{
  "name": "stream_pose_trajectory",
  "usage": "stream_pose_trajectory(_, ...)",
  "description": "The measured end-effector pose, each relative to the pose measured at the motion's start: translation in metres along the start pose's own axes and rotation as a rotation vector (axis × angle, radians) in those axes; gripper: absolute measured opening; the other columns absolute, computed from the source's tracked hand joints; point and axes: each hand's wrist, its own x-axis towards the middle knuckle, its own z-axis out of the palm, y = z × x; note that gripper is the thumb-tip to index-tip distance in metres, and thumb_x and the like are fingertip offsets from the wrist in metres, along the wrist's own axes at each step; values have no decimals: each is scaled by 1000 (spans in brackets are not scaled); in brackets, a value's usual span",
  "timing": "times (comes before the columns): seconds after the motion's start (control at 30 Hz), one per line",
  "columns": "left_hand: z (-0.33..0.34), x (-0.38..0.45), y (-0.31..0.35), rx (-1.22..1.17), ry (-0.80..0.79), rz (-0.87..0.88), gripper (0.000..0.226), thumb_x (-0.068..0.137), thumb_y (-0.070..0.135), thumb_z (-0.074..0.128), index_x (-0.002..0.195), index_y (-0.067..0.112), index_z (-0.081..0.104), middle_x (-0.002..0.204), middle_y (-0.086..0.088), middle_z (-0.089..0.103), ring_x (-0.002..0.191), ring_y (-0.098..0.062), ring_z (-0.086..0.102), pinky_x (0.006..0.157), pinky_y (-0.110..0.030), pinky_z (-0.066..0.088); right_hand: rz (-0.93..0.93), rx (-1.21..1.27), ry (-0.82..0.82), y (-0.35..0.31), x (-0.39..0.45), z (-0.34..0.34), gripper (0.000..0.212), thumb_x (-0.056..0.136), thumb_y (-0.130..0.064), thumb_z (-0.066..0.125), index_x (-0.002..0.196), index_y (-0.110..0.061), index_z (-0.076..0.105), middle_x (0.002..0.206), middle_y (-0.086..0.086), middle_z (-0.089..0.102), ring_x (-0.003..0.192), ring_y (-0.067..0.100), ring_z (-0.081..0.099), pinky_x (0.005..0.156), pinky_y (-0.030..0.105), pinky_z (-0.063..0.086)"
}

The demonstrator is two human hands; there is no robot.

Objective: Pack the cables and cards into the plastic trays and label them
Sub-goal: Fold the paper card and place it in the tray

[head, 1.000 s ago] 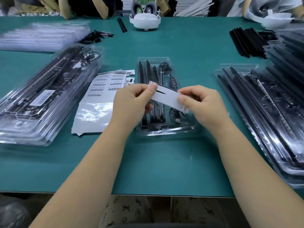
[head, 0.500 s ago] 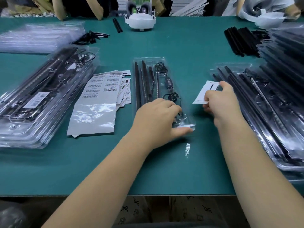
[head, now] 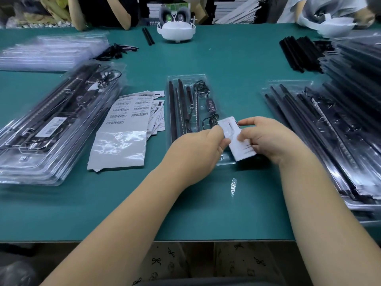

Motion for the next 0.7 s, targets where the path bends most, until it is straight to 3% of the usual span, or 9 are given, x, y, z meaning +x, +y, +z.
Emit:
stream_pose_trajectory(0.1,1,-1,-1,19,-33,-21,32,101,38,28,98,10,44,89,-6,60,76,-34,51,61,-37,34,-82,81,-57,1,-1,3,21,83,8,61,91,-11,62,80,5,72,63,13,69,57,22,55)
stream_pose_trajectory(0.2,1,-1,-1,22,-38,-27,34,101,38,28,99,9,45,89,-6,59,73,-32,48,61,-36,32,-102,16,-14,3,0,2,22,82,2,67,89,-18,66,86,5,71,68,15,67,64,25,55)
stream_pose_trajectory(0.33,0,-1,0,5,-28,-25,33,101,37,28,96,9,45,85,-5,58,74,-34,51,61,-38,35,20,55,10,1,0,-8,18,86,-1,58,88,-13,71,78,6,71,64,15,63,64,28,48)
stream_pose_trajectory(0.47,1,-1,0,-1,-15,-22,32,101,38,28,93,10,43,77,0,47,68,-31,43,60,-38,33,130,146,15,-1,0,-14,21,83,-1,53,87,-7,73,80,11,70,63,20,62,54,23,50)
stream_pose_trajectory(0.53,2,-1,-1,13,-12,-27,31,101,38,28,91,12,41,75,4,41,67,-29,39,58,-37,29,132,132,-25,0,0,-12,20,83,-1,54,90,-4,72,77,10,71,61,18,63,56,22,51)
stream_pose_trajectory(0.63,2,0,-2,6,6,-20,29,101,38,29,85,15,33,69,7,33,65,-27,36,57,-35,24,30,41,-137,0,-4,-4,15,85,-3,62,92,-10,73,78,6,71,64,15,62,61,23,51)
stream_pose_trajectory(0.7,2,0,-2,-9,15,-12,28,101,38,30,84,15,31,66,7,30,64,-27,35,57,-35,24,-54,53,-71,1,-2,6,18,82,-2,69,95,-15,69,70,1,69,56,10,61,54,19,51)
